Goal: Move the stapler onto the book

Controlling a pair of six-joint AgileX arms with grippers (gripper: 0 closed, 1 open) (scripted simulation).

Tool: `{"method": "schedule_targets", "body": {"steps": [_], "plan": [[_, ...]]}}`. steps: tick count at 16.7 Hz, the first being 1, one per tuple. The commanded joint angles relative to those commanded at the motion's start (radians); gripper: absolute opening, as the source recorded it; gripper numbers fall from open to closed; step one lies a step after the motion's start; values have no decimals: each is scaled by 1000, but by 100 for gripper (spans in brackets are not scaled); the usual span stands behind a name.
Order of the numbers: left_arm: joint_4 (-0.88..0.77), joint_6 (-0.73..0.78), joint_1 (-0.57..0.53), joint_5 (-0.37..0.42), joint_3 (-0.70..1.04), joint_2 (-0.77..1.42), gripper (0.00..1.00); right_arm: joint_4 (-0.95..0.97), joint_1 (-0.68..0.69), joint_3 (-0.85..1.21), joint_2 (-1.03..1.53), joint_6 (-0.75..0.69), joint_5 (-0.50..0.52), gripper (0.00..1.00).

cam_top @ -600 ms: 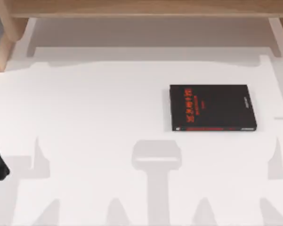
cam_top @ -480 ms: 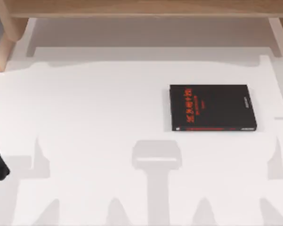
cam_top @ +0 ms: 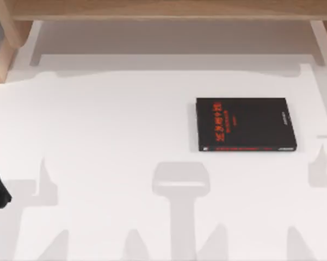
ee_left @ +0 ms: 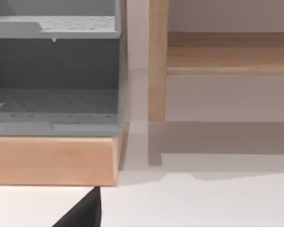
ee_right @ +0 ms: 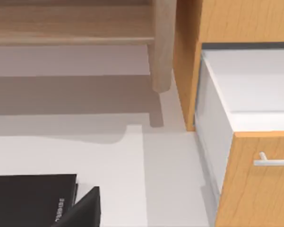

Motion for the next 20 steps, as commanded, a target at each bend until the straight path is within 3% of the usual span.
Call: {"method": "schedule_targets", "body": {"steps": [14,20], "plan": [[0,0,0,0,0,0,100,-796,-234,1424,1491,-16,13,100],[0,0,0,0,0,0,100,-1070,-308,1924,2014,-25,17,100]]}}
